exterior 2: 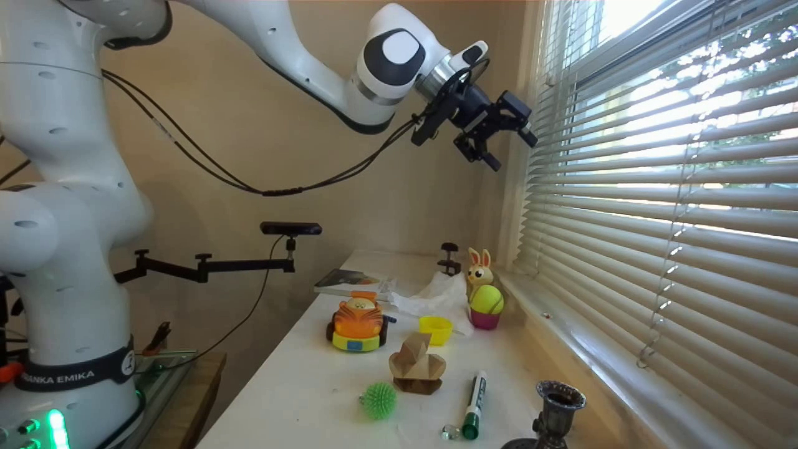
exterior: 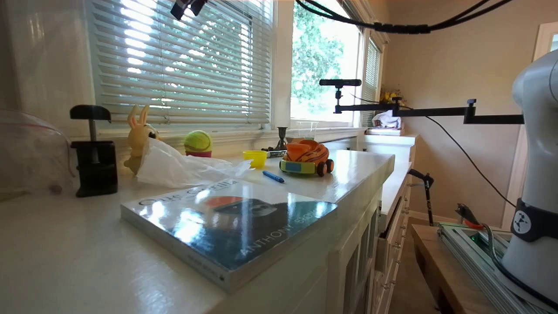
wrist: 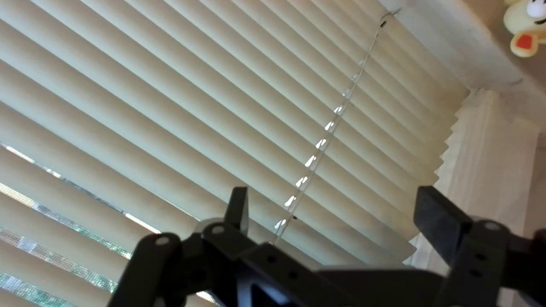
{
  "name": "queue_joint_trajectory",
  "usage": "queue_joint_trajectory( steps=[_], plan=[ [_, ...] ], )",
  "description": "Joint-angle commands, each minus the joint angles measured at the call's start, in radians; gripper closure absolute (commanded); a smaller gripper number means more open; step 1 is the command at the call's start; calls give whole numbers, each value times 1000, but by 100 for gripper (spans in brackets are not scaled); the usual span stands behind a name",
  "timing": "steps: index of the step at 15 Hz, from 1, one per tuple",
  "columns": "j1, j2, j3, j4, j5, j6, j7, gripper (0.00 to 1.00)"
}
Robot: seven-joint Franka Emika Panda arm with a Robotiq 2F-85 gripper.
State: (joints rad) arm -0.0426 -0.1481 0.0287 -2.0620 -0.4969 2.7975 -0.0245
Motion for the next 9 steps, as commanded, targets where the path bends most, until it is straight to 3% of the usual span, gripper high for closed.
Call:
queue_joint_trajectory(
  steps=[1,9],
  plan=[
    [-2,4,3,1,-15,4,22,0],
    [-7,7,8,5,-23,8,34,0]
  ],
)
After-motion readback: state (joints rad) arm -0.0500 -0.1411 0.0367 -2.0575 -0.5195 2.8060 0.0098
